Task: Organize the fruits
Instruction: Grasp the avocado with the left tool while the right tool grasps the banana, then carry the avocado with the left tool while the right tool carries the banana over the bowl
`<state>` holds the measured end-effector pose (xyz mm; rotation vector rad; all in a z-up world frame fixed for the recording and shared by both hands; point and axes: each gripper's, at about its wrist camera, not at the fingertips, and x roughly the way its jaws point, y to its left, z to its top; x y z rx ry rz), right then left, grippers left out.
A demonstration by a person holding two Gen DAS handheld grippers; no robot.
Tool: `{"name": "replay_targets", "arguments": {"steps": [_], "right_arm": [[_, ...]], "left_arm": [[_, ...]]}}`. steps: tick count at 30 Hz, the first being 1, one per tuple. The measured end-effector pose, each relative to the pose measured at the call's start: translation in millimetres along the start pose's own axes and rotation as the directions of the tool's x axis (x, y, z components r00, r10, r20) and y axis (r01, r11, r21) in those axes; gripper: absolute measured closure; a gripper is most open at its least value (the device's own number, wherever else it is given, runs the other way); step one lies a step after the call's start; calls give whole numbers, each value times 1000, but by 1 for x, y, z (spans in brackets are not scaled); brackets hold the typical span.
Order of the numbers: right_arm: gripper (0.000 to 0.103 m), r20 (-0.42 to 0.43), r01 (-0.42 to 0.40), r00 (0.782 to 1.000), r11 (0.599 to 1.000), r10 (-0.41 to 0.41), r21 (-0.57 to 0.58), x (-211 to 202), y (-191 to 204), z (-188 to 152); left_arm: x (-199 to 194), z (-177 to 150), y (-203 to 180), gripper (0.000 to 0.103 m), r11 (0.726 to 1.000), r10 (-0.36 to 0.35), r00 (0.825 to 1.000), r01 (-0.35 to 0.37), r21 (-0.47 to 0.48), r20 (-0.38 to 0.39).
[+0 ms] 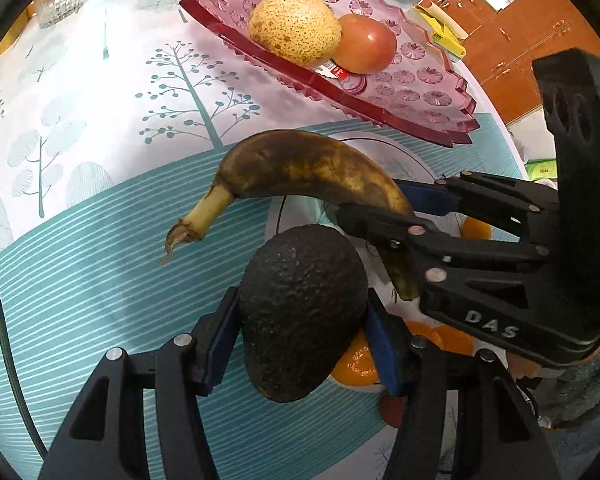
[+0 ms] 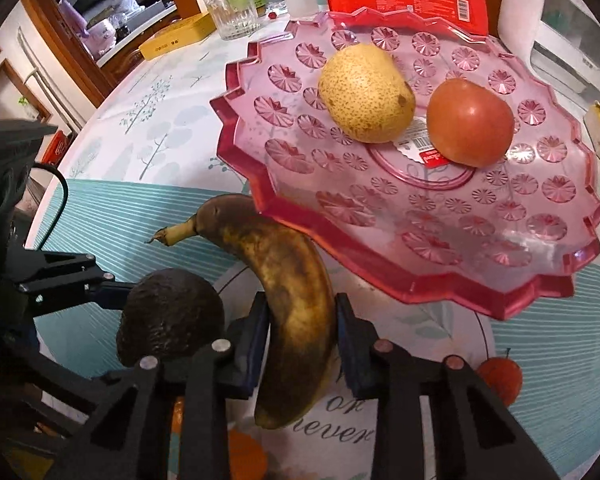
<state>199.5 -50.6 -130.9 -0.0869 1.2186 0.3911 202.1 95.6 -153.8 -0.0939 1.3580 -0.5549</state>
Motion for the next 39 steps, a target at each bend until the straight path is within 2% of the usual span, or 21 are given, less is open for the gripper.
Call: {"name": "replay_targets", "arguments": {"steps": [8,14,20,24,30,35,39], "right_arm": [[71,29,-17,999,1000,17,2,-11,0,-3],[71,42,-42,998,999,42,-8,-24,6,-5],[71,69,-80,994,997,81,-20,-46,14,-6],[71,101,-106,989,994,107,-18,-67,18,-5],[71,159,-105,982,994,106,-13,-105,13,-3],[71,222,-66,973,998,62,14,-146,-4,6],[71,264,7,964,999,-18,42,-175,-22,14]], "left_arm": [[0,-3,3,47,999,25,999,-25,-42,22],[-32,-14,10,47,993,80,995,-74,-93,57],[-73,-26,6,47,984,142,983,-127,-127,117],[-101,-29,-10,47,982,155,972,-132,-138,177],[-138,-22,-46,47,984,173,949,-153,-96,265],[-159,6,-79,47,983,181,926,-177,-42,331],[-173,31,-101,47,980,186,906,-196,-12,381]]}}
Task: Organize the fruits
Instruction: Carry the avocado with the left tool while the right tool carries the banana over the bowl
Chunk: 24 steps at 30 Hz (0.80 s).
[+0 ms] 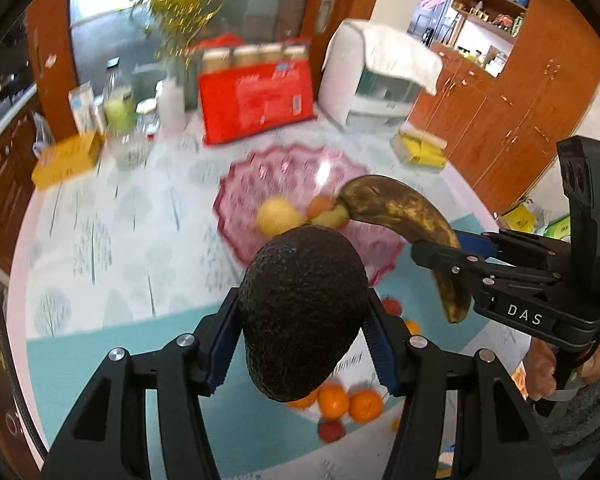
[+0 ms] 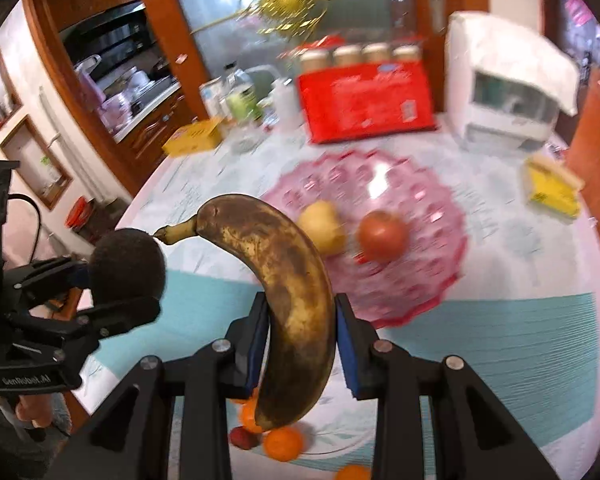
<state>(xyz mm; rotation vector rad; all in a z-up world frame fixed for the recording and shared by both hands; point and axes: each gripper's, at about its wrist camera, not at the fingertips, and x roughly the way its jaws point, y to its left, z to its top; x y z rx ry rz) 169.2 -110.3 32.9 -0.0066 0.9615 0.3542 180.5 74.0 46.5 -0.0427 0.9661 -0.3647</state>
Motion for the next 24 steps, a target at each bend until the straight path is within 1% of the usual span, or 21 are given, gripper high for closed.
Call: {"name": "replay_targets", "arguments": {"steps": [4,6,10,13,17,21,24], "right_arm": [[71,39,61,997,998,-61,16,-19,-19,19],[71,54,87,995,996,-88,26,-25,-28,27],[71,77,139,987,988,-144,61,-23,-49,49],[71,66,175,981,981,-181,85,-10,-64,59],[71,22,212,976,969,-217,126,27,-85,65],[71,-39,243,970,955,-240,172,65,-103,62],[71,-75,262,965,942,-252,210,89,-114,57]], "left_arm": [[-5,24,-14,47,1000,3,999,-3,17,35],[-2,35,-19,47,1000,16,999,-17,22,50],[18,52,-28,47,998,48,997,-50,33,52],[46,57,-32,47,998,48,999,-48,32,19],[91,52,-34,46,999,44,998,-43,33,-48],[137,44,-34,46,999,38,992,-35,21,-121],[160,37,-32,47,999,36,987,-34,12,-159]]}}
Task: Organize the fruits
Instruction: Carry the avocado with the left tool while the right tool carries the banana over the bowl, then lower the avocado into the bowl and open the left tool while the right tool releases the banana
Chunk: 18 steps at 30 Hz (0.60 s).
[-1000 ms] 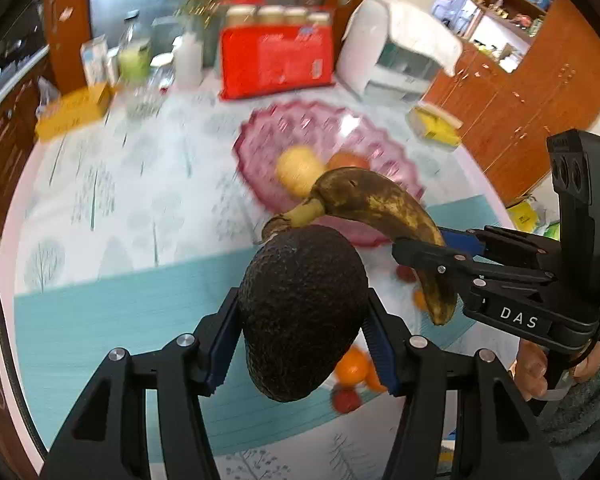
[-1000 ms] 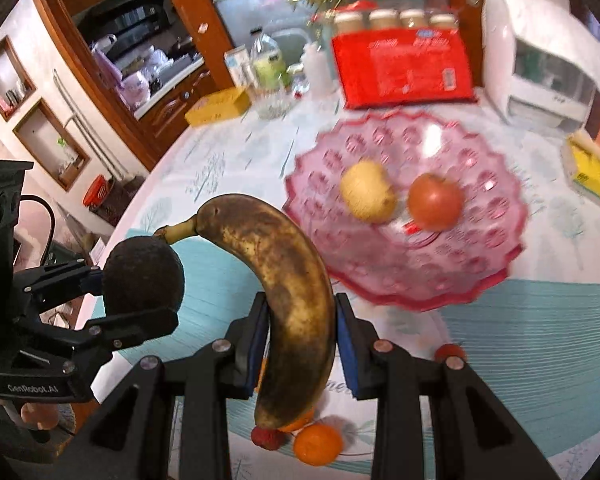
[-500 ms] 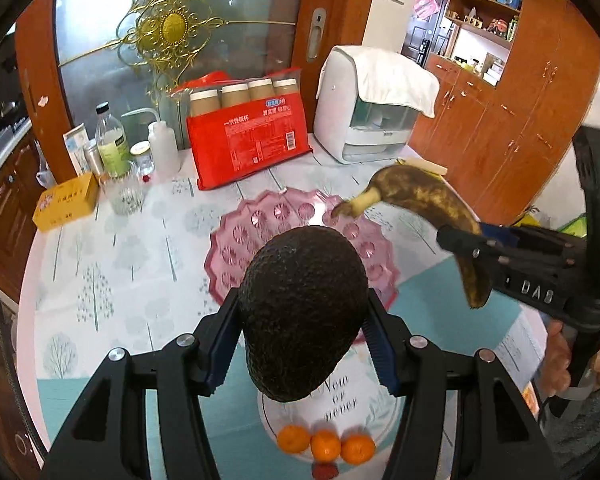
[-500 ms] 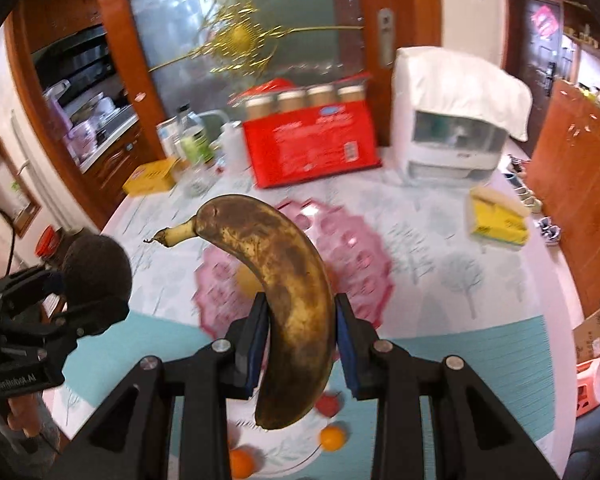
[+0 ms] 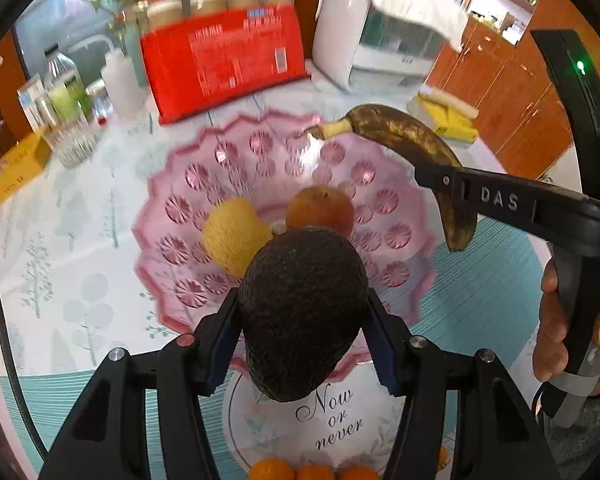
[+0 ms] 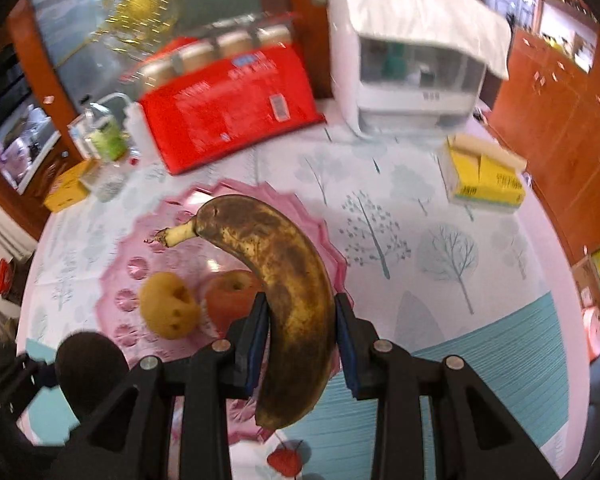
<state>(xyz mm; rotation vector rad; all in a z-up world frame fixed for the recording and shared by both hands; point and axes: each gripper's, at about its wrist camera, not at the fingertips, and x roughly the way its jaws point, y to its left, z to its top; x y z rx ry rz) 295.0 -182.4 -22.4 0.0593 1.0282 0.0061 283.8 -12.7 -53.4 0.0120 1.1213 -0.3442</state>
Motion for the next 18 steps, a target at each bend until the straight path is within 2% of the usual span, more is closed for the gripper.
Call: {"name": "replay_targets", "arguments": {"steps": [6,11,18], "right_arm": [[71,-62,19,998,998,-16,54,44,-1,2],[71,-89,35,996,997,-30,65,68,2,4],[70,-98,17,995,999,-13,48,87,12,5]], "left_arm": [[37,-3,8,46,1000,-12,998,10,-23,-63],[49,-2,6,46,1000,-19,997,18,-18,-73],[65,0,3,46,1000,-9,996,10,1,-85]]}}
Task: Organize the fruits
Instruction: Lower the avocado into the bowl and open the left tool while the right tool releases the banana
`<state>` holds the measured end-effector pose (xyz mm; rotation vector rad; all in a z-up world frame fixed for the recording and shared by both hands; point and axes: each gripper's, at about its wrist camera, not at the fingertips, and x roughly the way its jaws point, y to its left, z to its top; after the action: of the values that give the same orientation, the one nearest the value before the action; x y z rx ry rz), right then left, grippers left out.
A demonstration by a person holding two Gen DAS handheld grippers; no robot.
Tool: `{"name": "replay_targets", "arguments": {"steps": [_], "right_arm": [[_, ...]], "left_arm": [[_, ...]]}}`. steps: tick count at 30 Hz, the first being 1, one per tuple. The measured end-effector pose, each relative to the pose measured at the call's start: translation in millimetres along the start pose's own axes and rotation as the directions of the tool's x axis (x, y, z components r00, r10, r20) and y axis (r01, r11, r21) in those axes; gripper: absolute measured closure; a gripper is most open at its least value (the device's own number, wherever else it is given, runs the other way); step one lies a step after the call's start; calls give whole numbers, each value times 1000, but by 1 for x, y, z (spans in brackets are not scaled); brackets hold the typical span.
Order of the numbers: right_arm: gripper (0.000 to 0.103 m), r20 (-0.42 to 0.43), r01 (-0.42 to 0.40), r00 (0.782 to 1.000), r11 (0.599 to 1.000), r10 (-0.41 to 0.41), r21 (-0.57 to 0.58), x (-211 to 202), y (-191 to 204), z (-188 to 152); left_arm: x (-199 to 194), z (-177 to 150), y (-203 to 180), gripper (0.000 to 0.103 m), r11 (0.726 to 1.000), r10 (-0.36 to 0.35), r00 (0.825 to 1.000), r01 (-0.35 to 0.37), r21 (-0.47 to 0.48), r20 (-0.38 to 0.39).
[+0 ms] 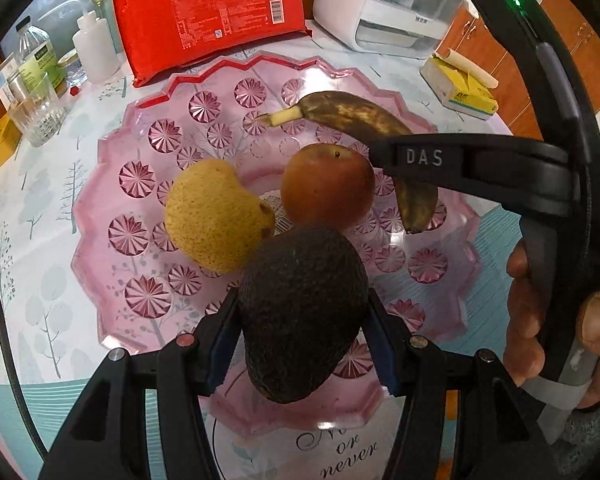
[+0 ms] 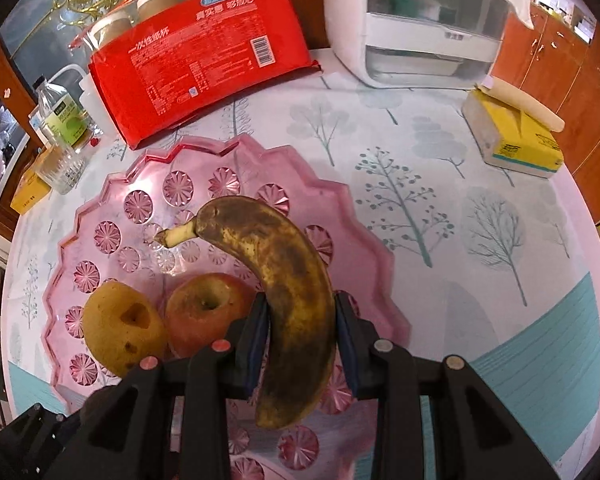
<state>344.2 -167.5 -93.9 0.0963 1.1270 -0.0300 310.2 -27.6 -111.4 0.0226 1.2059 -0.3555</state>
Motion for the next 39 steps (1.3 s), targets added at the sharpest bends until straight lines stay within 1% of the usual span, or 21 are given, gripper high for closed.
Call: {"name": "replay_targets", "arguments": {"steps": [2,9,12,14,15,16,20,24,32,36,39], "right_arm": [[70,6,6,1000,1000,-6,-7,1,2,1],[68,3,-12,1000,1000,12,-12,1,0,0],[64,8,-27,1000,1000,27,-4,-2,-2,-2],[63,15,-32,999,999,32,-6,-5,-3,-4],[62,19,-33,999,999,33,-9,-7,-3,-5],[62,22,-33,999,999,33,-11,-8,-3,-6],[62,29,-39,999,999,39,-15,-15,-3,-11],[62,26,-56,998,998,57,-18,-21,-2,-17],[62,27,-70,997,997,71,-27,-36,0,-29],[62,31,-69,997,997,70,-26,-46,-2,-37],[62,34,-73,997,997,74,-29,-53,-4,-44]], "left_arm": [[3,1,0,46,1000,1,1000,-1,-1,-2],[12,2,-2,46,1000,16,1000,-16,9,-16],[10,3,-1,45,1000,13,1000,-13,6,-11],[6,3,-2,42,1000,4,1000,-4,7,4],[4,3,-3,36,1000,11,1000,-11,8,11],[1,2,-3,33,1000,20,1000,-20,11,17],[-6,2,-6,31,999,37,999,-38,15,29],[-13,0,-5,26,999,54,998,-54,-1,38],[-31,-6,1,26,996,92,995,-91,-23,47],[-40,-15,0,25,992,125,991,-123,-27,48],[-47,-22,0,25,990,136,990,-134,-34,49]]}}
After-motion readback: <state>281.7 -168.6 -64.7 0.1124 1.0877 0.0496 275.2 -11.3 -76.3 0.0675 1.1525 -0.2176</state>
